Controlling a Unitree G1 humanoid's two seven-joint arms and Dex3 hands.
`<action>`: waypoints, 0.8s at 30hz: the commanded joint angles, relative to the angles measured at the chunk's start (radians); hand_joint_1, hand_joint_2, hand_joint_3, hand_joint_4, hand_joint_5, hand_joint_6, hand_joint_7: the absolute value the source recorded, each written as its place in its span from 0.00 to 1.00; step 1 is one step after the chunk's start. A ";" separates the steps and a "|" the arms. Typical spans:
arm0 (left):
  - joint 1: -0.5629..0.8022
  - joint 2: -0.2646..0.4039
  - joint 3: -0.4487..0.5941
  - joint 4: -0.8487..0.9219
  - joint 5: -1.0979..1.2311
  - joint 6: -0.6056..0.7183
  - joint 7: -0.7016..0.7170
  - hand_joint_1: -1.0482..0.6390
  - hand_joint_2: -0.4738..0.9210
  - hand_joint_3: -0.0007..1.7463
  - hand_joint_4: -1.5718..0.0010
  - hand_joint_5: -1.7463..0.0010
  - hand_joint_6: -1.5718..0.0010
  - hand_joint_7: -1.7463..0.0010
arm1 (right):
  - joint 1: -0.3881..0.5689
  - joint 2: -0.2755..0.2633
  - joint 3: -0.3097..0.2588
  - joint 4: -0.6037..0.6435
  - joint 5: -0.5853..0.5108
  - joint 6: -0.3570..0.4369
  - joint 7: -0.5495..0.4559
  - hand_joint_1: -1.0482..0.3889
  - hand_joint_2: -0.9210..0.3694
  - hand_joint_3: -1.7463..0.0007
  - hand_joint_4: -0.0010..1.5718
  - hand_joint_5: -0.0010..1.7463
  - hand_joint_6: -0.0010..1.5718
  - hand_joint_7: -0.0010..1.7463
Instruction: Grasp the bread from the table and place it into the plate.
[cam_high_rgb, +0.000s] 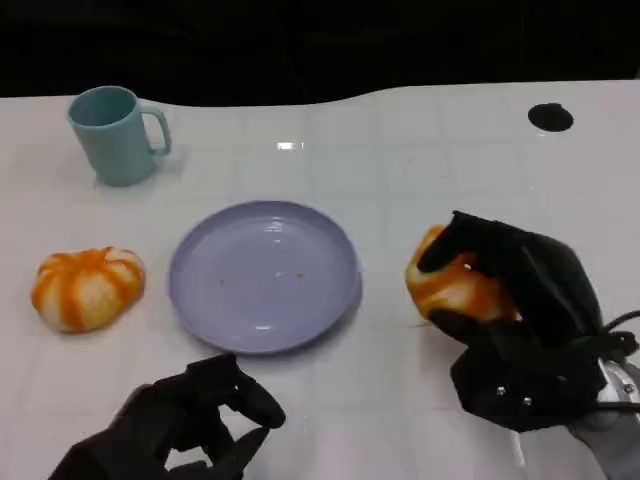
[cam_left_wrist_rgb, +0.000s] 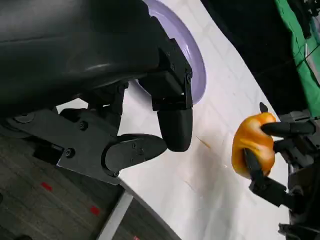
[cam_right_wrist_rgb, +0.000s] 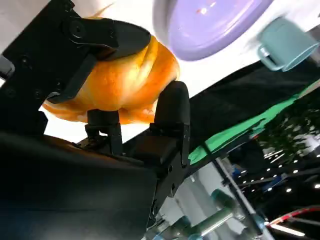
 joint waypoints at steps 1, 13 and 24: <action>0.010 0.001 -0.004 -0.017 0.011 0.006 0.012 0.49 0.93 0.35 0.59 0.00 0.59 0.29 | -0.051 0.037 0.020 0.000 0.014 0.003 0.029 0.66 0.45 0.25 0.59 1.00 0.51 0.82; 0.030 -0.001 -0.016 -0.027 0.023 -0.011 0.011 0.48 0.92 0.36 0.59 0.00 0.59 0.29 | -0.261 0.162 0.083 0.270 0.017 -0.055 0.022 0.66 0.42 0.27 0.58 1.00 0.45 0.90; 0.040 -0.008 -0.019 -0.034 0.025 -0.012 0.012 0.48 0.92 0.36 0.59 0.00 0.60 0.28 | -0.451 0.283 0.085 0.590 0.035 -0.076 -0.002 0.65 0.40 0.28 0.54 1.00 0.42 0.96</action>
